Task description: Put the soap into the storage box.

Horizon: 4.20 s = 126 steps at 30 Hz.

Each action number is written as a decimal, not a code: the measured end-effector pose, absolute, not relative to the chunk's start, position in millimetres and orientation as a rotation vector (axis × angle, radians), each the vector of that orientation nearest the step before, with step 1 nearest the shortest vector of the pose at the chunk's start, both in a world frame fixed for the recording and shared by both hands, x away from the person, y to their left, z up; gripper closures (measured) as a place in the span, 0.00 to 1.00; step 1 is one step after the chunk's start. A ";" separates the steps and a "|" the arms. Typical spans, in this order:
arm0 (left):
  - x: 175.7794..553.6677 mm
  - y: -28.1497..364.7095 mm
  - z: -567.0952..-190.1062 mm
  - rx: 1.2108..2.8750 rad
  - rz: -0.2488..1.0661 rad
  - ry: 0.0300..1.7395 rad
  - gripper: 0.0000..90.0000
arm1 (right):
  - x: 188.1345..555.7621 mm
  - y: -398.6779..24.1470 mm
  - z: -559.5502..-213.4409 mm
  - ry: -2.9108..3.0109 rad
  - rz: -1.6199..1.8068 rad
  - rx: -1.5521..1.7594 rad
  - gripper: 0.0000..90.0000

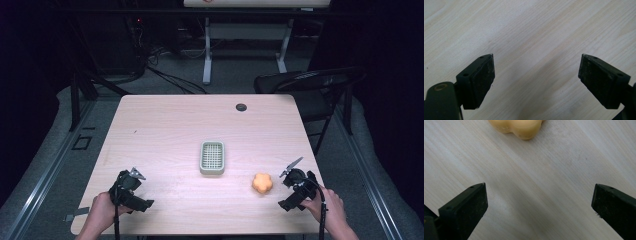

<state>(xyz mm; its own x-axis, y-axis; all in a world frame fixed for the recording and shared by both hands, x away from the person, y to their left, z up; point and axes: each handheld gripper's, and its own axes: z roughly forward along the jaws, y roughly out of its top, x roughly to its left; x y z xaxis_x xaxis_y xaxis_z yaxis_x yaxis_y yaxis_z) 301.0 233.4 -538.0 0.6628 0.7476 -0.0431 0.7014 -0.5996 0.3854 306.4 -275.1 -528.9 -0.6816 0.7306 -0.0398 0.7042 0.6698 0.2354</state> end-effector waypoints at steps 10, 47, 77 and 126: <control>303.2 234.7 -539.0 2.516 0.143 1.125 0.11 | 308.7 -276.8 -527.8 2.756 0.320 1.137 0.00; 302.7 232.4 -539.6 2.539 0.147 1.092 0.02 | 330.6 -226.9 -528.0 2.750 0.463 1.069 0.00; 301.9 232.5 -539.7 2.553 0.151 1.087 0.00 | 349.0 -211.1 -544.9 2.761 0.364 1.077 0.28; 302.1 233.8 -539.8 2.550 0.147 1.085 0.00 | 355.2 -195.3 -518.8 2.744 0.442 1.015 0.29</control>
<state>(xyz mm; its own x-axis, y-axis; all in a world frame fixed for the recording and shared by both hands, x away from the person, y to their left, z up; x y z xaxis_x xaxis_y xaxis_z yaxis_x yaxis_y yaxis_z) 302.1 233.8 -539.8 0.6989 0.7137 -0.0462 0.6758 -0.6378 0.3695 355.2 -195.3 -518.8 -0.7500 0.6580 -0.0668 0.6038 0.7224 0.3371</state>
